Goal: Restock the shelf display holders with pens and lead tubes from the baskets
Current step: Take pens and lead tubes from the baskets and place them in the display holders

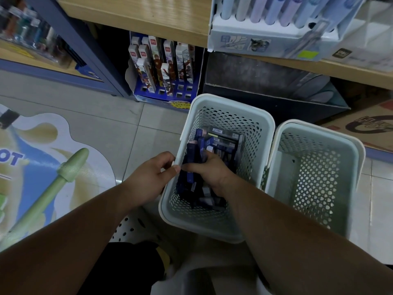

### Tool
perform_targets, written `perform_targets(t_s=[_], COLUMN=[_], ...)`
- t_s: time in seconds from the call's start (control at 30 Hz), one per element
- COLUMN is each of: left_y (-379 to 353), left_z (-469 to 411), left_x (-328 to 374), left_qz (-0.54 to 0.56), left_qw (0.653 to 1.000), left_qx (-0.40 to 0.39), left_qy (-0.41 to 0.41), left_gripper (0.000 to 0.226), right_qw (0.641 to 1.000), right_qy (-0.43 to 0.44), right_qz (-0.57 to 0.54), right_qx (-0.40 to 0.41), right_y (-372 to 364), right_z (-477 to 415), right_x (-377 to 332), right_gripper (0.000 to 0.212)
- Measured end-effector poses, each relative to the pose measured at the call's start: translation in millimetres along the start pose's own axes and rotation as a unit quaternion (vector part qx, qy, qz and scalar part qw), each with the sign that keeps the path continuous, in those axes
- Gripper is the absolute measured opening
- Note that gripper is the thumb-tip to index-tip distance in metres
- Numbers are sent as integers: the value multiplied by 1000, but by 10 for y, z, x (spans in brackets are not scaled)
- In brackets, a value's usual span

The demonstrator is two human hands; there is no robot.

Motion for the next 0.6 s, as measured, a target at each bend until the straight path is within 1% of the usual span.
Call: perform_targets(t_s=[0.17, 0.23, 0.33, 0.47, 0.5, 0.53, 0.6], left_y=[-17, -22, -17, 14, 42, 106, 298], left_z=[-15, -17, -23, -13, -1, 16, 52], left_x=[-5, -9, 7, 12, 15, 27, 105], left_qz=[7, 11, 5, 10, 15, 11, 2], left_qw=[1000, 1000, 1000, 1000, 999, 998, 985], left_qx=[-8, -12, -13, 6, 23, 60, 173], left_qy=[-2, 2, 3, 13, 19, 21, 3], left_gripper=[21, 21, 22, 20, 18, 19, 20], right_qw=[1000, 1000, 999, 997, 996, 995, 991], right_qy=[-3, -6, -6, 18, 25, 32, 37], right_qz=[2, 7, 43, 61, 60, 62, 65], right_qx=[17, 4, -13, -44, -56, -70, -112], right_y=[-22, -25, 51, 133, 135, 128, 95], right_z=[78, 125, 209, 357, 401, 450, 559], right_x=[-16, -30, -45, -140, -185, -242, -366], right_gripper=[31, 27, 25, 19, 19, 20, 20])
Point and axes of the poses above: each hand's wrist, its own z-axis away from the middle knuckle, its own y-axis out of the back of the hand, x = y × z, the point moved 7 cm from there along -z, towards the middle knuckle, and after that the axes turned 6 degrees about -z, right-handed, at the moved point
